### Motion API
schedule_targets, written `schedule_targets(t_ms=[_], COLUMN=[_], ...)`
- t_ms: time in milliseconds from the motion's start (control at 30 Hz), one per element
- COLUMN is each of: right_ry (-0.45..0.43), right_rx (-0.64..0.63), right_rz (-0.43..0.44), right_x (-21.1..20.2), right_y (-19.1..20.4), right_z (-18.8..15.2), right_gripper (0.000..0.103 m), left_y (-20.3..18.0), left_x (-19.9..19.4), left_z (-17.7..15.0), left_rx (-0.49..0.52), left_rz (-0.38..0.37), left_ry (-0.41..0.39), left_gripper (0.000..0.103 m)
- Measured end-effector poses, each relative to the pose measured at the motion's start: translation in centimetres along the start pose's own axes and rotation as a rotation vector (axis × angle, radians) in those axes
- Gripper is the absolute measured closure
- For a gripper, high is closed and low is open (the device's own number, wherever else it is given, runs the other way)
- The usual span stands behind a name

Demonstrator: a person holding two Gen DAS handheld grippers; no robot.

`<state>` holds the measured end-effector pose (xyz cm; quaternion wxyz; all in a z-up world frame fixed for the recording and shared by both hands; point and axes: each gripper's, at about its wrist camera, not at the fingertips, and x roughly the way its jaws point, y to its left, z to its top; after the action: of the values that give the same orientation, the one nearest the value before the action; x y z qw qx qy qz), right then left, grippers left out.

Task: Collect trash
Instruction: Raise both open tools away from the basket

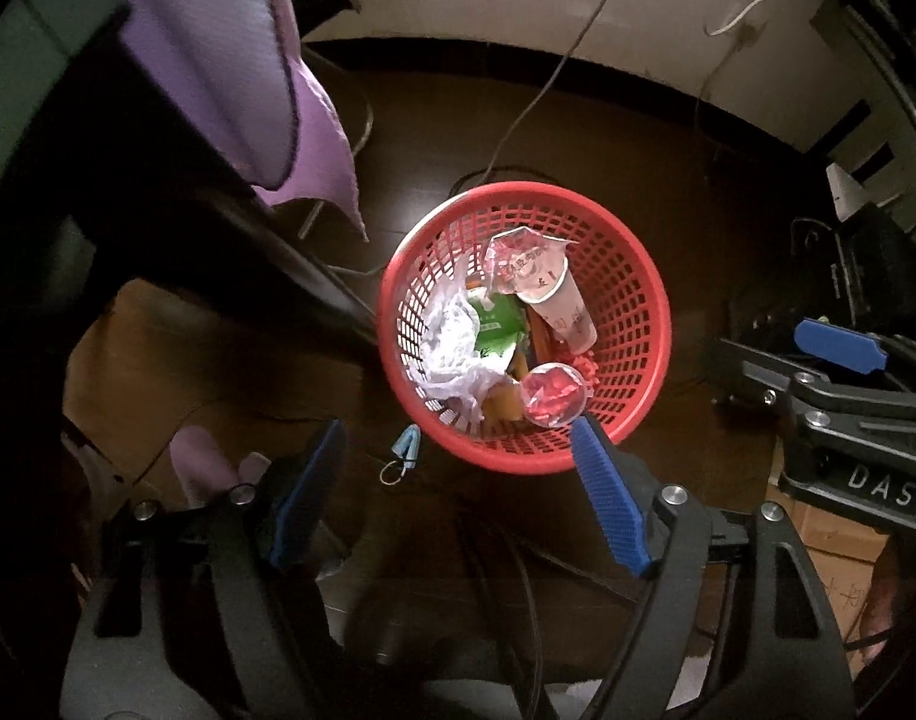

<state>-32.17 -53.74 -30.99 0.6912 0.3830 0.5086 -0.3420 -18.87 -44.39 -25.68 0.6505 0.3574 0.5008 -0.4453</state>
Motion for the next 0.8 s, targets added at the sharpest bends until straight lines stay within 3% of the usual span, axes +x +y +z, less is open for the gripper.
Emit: schedule_targets(t_ms=[367, 800], right_ry=[-0.045, -0.088], right_rx=[-0.04, -0.081], right_rz=[-0.038, -0.077], right_x=[-3.5, -7.3], right_y=[1.2, 2.2], right_z=[-2.3, -5.0], right_gripper=[0.021, 0.021], left_y=[-0.4, 0.1], left_x=[-4.0, -8.6], left_z=[-3.0, -6.1], left_rx=[0.03, 0.022], left_rz=[0.049, 0.043], left_ry=[-0.068, -0.161], left_gripper=[0.025, 0.024])
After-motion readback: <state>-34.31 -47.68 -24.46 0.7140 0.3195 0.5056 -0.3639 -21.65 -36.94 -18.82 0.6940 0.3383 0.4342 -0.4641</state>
